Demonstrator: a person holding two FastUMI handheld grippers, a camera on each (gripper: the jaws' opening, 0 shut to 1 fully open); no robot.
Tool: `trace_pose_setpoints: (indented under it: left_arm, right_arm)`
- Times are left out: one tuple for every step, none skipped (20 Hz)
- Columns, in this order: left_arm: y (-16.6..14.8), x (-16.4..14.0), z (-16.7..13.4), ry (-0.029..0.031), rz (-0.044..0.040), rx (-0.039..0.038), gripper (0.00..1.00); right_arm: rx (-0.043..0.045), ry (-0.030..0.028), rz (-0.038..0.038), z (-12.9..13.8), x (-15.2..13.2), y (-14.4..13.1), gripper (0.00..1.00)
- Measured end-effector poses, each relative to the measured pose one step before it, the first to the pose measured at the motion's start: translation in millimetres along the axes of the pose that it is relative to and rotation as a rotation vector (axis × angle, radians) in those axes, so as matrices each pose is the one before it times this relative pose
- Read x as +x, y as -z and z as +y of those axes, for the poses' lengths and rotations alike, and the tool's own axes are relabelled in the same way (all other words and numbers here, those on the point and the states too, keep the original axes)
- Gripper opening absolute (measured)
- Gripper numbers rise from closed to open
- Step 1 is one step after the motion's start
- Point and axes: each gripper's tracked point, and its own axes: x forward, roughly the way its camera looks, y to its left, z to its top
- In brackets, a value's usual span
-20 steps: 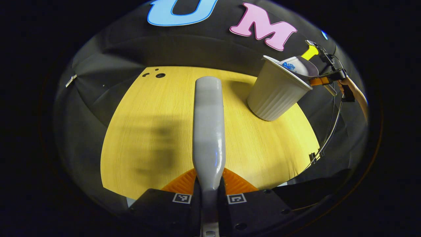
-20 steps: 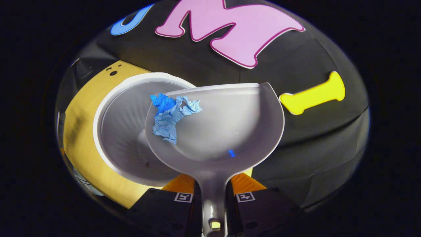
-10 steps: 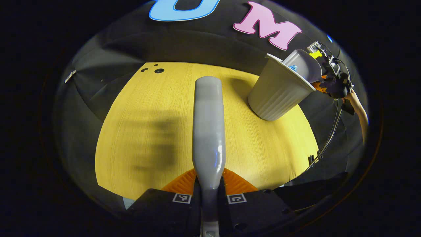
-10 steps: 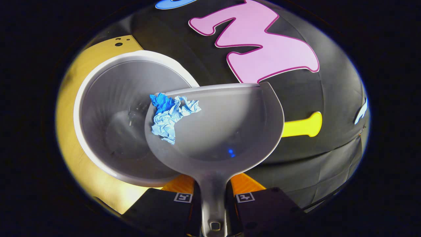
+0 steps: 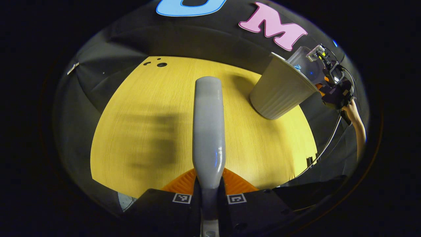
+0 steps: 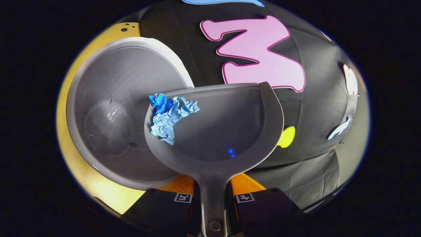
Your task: Pick up the small broom and dustpan from the desktop, sweep the trash into the dustpan with the broom, and then empty the trash into the garbage bin.
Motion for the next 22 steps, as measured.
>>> trace_pose_setpoints:
  left_arm:
    - [1.44,1.1,-1.2,0.00135,0.00011,-0.00254,0.25]
    - [0.47,-0.24,-0.46,0.00049,0.0001,-0.00224,0.25]
    - [1.07,0.86,-0.61,0.00094,0.0004,-0.00073,0.25]
    - [-0.2,-0.01,-1.02,0.00085,-0.00031,0.00071,0.25]
    - [0.32,-0.01,-0.71,0.00081,-0.00128,0.00126,0.25]
    - [0.04,0.24,-1.23,0.00083,-0.00091,0.00051,0.25]
    - [-0.69,0.76,-0.94,0.00169,-0.00166,0.00104,0.25]
    - [-0.21,0.02,-0.67,0.00105,-0.0008,0.00042,0.25]
    - [0.26,-0.18,0.06,0.00162,-0.00101,0.00018,0.25]
    - [0.32,-0.11,-0.95,0.00177,-0.00012,0.00051,0.25]
    - [1.1,0.4,-0.27,-0.00036,0.00044,-0.00025,0.25]
    - [1.12,0.32,-0.92,0.00071,-0.00041,-0.00056,0.25]
    - [1.45,0.85,-0.27,0.00141,0.00226,-0.00083,0.25]
    - [0.91,0.05,-0.31,0.00134,0.00066,-0.00048,0.25]
    - [1.81,-0.96,-0.79,0.00088,0.00301,0.00067,0.25]
    - [2.3,-0.55,-0.69,-0.00026,0.00414,0.00168,0.25]
    - [1.8,-0.3,0.69,-0.00216,0.00212,0.00245,0.25]
    - [1.11,-0.56,-0.11,-0.00165,0.00258,0.00146,0.25]
    - [0.6,-0.31,-0.3,-0.00155,-0.00054,0.0014,0.25]
    - [0.38,-0.75,-0.28,-0.00104,-0.00058,0.00222,0.25]
    - [0.36,-0.61,-0.16,0.0003,-0.00107,0.00103,0.25]
    - [-0.82,-0.18,-0.04,-0.00003,-0.00289,0.00016,0.25]
  right_arm:
    - [0.00875,0.00521,-0.00072,0.52,-1.4,0.11,0.33]
    - [0.00354,0.00522,-0.00021,1.0,-1.73,0.86,0.33]
    - [-0.00213,0.00239,-0.00118,-0.06,-0.48,-0.64,0.33]
    - [-0.00297,0.00013,0.00148,-1.35,1.32,-0.46,0.33]
    - [-0.00305,0.00181,0.00172,-0.62,0.11,-0.43,0.33]
    - [-0.00684,0.00264,-0.00112,-1.18,-1.83,-0.2,0.33]
    - [-0.01417,0.01243,-0.00337,-1.77,-0.76,-1.39,0.33]
    - [-0.02071,0.01836,-0.01169,-1.27,-1.23,-2.09,0.33]
    - [-0.02228,0.02173,-0.01571,-1.6,-1.21,-2.75,0.33]
    - [-0.02016,0.01587,-0.01545,-0.85,-2.9,-1.93,0.33]
    - [-0.01318,-0.016,-0.01212,6.41,-3.1,-1.2,0.33]
    - [-0.04029,0.03415,-0.00953,-4.02,5.8,0.41,0.33]
    - [-0.04064,0.02471,-0.02089,-4.15,-3.97,-5.49,0.33]
    - [-0.0052,0.01125,-0.01904,1.25,-7.09,-5.77,0.33]
    - [0.00517,-0.00692,-0.0084,2.08,-2.86,-2.34,0.33]
    - [0.01228,-0.00854,-0.00146,1.47,2.65,-1.17,0.33]
    - [0.00842,-0.00473,0.00276,0.68,-0.03,1.37,0.33]
    - [-0.00038,-0.00031,-0.00258,-1.21,-1.39,-1.12,0.33]
    - [-0.00249,0.00298,-0.00698,0.3,-0.7,-0.66,0.33]
    - [-0.01045,0.00657,-0.00741,-0.44,0.75,-1.4,0.33]
    - [-0.00353,0.00121,-0.00701,-0.38,-0.23,-0.87,0.33]
    - [0.01286,-0.00929,-0.00427,0.65,0.52,0.99,0.33]
